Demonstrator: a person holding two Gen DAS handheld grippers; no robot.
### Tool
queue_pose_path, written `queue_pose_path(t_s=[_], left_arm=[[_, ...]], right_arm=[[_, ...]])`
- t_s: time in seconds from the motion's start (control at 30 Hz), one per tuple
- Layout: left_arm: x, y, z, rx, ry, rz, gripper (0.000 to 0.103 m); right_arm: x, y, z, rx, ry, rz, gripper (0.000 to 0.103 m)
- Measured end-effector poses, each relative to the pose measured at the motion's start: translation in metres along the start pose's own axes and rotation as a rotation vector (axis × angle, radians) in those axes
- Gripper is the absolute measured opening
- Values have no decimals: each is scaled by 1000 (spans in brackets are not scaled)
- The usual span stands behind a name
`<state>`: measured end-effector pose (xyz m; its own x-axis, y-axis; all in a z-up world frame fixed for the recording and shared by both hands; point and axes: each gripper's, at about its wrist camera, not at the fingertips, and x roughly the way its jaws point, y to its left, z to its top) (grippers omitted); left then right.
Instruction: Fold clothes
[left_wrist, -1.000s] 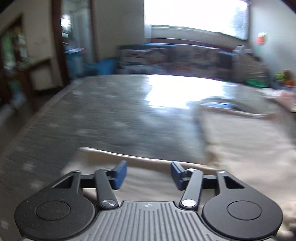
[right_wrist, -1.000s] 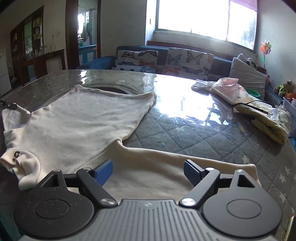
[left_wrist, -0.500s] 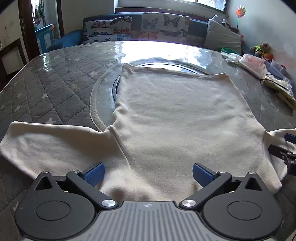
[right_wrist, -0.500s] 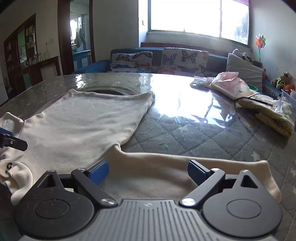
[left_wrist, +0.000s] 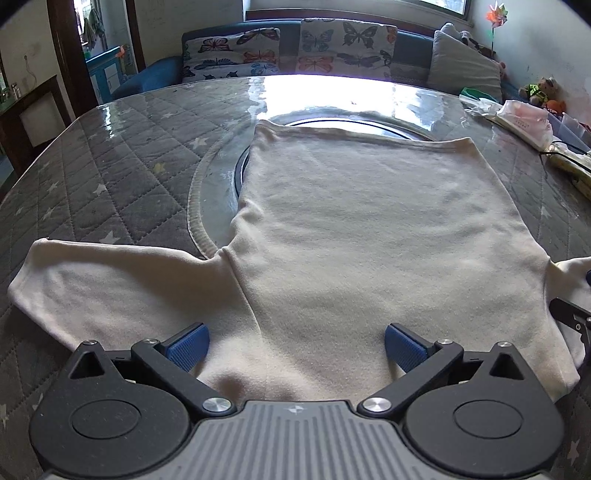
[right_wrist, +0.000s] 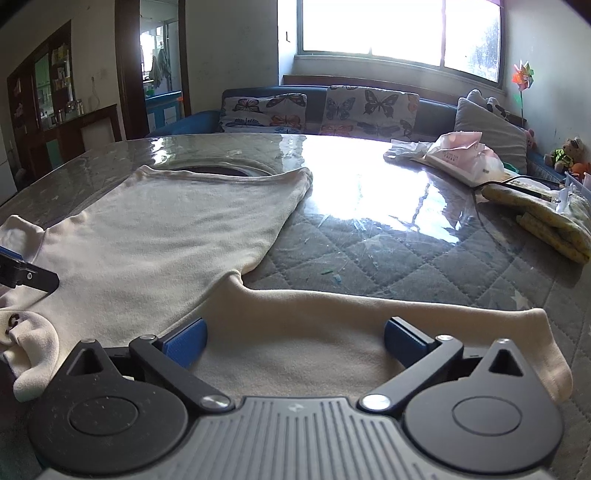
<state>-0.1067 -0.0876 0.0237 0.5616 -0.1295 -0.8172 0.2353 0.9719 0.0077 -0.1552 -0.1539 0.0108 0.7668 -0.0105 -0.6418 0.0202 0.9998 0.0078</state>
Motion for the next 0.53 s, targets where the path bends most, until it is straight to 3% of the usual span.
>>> queue_pose_path(t_s=[0.53], left_arm=[[-1, -1, 0, -10, 4, 9, 103]], right_arm=[[0, 0, 0, 2, 0, 1, 103]])
